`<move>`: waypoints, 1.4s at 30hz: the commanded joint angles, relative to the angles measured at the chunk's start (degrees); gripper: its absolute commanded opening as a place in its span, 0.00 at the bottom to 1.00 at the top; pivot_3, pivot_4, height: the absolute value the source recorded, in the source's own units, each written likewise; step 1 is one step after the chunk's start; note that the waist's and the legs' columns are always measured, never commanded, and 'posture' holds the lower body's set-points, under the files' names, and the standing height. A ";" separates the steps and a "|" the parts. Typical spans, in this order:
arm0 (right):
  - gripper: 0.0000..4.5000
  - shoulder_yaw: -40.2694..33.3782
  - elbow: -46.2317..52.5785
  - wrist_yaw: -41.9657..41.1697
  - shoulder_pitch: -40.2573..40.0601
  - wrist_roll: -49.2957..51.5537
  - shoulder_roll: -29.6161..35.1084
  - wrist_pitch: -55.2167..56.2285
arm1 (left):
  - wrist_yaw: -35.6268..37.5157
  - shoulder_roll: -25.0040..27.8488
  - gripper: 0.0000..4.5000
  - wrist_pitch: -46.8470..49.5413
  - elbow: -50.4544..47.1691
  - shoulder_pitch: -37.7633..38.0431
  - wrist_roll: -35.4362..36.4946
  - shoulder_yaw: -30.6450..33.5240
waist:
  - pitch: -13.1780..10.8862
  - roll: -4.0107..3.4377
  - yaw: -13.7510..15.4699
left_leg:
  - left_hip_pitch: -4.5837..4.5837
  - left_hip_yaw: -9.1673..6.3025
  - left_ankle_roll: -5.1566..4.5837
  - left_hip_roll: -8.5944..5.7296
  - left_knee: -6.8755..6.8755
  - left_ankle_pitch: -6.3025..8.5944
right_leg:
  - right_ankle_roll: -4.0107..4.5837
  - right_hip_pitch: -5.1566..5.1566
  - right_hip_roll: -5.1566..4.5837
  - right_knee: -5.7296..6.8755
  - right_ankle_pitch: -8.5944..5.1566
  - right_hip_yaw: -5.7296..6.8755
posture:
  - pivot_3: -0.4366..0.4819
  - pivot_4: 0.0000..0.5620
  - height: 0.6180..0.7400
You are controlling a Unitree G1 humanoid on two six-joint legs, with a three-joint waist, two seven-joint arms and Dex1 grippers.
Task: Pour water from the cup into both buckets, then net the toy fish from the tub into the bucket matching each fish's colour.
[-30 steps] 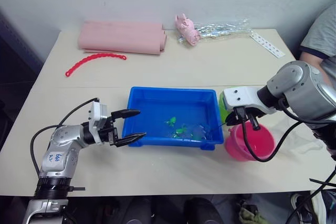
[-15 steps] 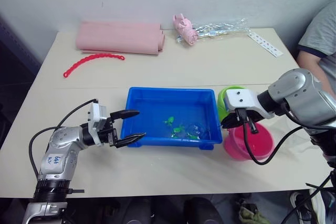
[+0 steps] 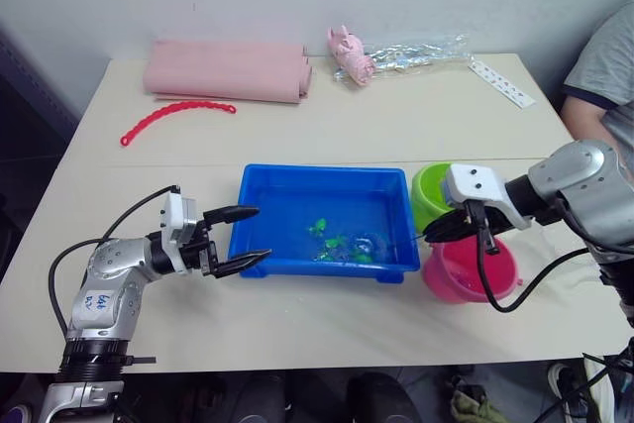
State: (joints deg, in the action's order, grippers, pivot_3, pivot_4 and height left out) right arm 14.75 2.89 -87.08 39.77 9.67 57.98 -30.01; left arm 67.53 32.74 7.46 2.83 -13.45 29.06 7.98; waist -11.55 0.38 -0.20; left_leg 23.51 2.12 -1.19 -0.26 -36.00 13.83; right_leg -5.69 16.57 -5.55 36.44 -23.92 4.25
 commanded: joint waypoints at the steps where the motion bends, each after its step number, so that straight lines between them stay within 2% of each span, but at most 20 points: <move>1: 0.00 -3.44 1.50 -0.21 -1.71 2.98 0.74 -0.59 | 0.79 1.30 0.99 -0.67 -0.41 -0.54 0.85 1.35 | 0.00 0.00 0.01 | 0.00 0.00 0.00 0.00 0.00 0.00 | 0.00 0.00 0.00 0.00 0.00 0.00 | 0.48 0.27 1.00; 8: 0.00 -9.94 1.66 4.75 -7.97 6.08 -0.68 1.24 | 1.14 2.27 0.99 -0.42 -0.34 -0.56 1.21 1.99 | 0.00 0.00 0.05 | 0.02 0.00 0.00 0.00 0.01 0.00 | 0.00 0.00 0.00 -0.02 0.00 0.01 | 0.48 0.27 1.00; 10: 0.00 -13.44 0.81 5.91 -10.23 7.51 -1.72 5.27 | 1.26 2.58 0.99 -0.19 -0.56 -0.36 1.45 2.25 | -0.01 0.01 0.02 | 0.01 0.01 0.00 0.00 0.01 0.00 | 0.00 0.00 0.00 -0.01 0.00 0.00 | 0.48 0.27 1.00; 16: 0.00 -20.50 5.65 6.03 -16.96 14.23 -0.72 2.73 | 1.24 3.79 0.99 2.10 -2.34 -0.35 3.18 3.09 | -0.01 0.02 0.11 | 0.01 0.01 0.00 0.01 0.02 0.00 | 0.00 -0.01 0.01 -0.02 0.00 0.01 | 0.48 0.27 1.00; 22: 0.00 -26.02 11.53 12.43 -22.98 15.62 -1.71 1.96 | 1.28 4.36 0.99 3.63 -2.99 -1.10 4.23 3.61 | -0.01 0.02 0.11 | 0.01 0.01 0.00 0.01 0.01 0.00 | 0.00 -0.02 0.01 0.00 0.00 -0.01 | 0.48 0.27 1.00; 27: 0.00 -31.40 19.83 21.38 -29.97 16.46 -5.16 1.09 | -0.10 2.82 0.99 4.83 -3.38 -1.89 6.57 4.65 | -0.01 0.02 0.18 | 0.01 -0.01 0.01 0.02 0.04 -0.01 | 0.00 -0.01 0.02 -0.01 0.00 0.00 | 0.48 0.27 1.00; 33: 0.00 -35.17 27.61 30.73 -40.31 15.00 -11.54 3.56 | -2.79 0.06 0.99 6.22 -3.75 -4.78 6.35 2.71 | -0.02 0.03 0.74 | 0.03 -0.01 0.01 -0.01 0.05 -0.01 | -0.01 -0.03 0.02 -0.03 0.00 0.01 | 0.48 0.27 1.00; 35: 0.00 -38.59 31.37 32.45 -42.20 20.10 -12.83 0.09 | -3.17 -1.08 0.99 7.41 -4.62 -5.72 6.77 1.66 | -0.02 0.03 0.80 | 0.02 0.03 0.01 -0.02 0.04 -0.01 | -0.01 -0.03 0.01 -0.02 0.00 -0.03 | 0.48 0.27 1.00; 40: 0.00 -44.71 36.05 36.15 -44.64 25.29 -12.89 -3.83 | -2.75 -2.77 0.99 9.12 -4.71 -8.25 6.91 -0.16 | -0.02 0.03 0.80 | -0.02 0.01 0.03 -0.01 0.06 -0.03 | -0.01 -0.03 0.04 0.01 0.00 -0.04 | 0.48 0.27 1.00; 42: 0.00 -49.54 38.09 36.89 -47.41 25.96 -12.37 -4.59 | -3.13 -3.73 0.99 8.92 -3.85 -10.33 5.88 -1.49 | -0.02 0.03 1.14 | -0.01 0.00 0.03 -0.01 0.10 -0.03 | -0.01 -0.03 0.05 -0.02 0.00 -0.03 | 0.48 0.27 1.00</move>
State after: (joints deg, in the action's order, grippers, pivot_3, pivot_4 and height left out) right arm -30.54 38.29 -50.92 -7.01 34.19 44.70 -34.23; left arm 64.46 29.19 16.63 0.31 -22.58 34.78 6.82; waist -11.57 0.40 0.94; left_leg 23.52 2.13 -1.15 -0.28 -35.89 13.80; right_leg -5.70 16.54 -5.50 36.39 -23.92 4.22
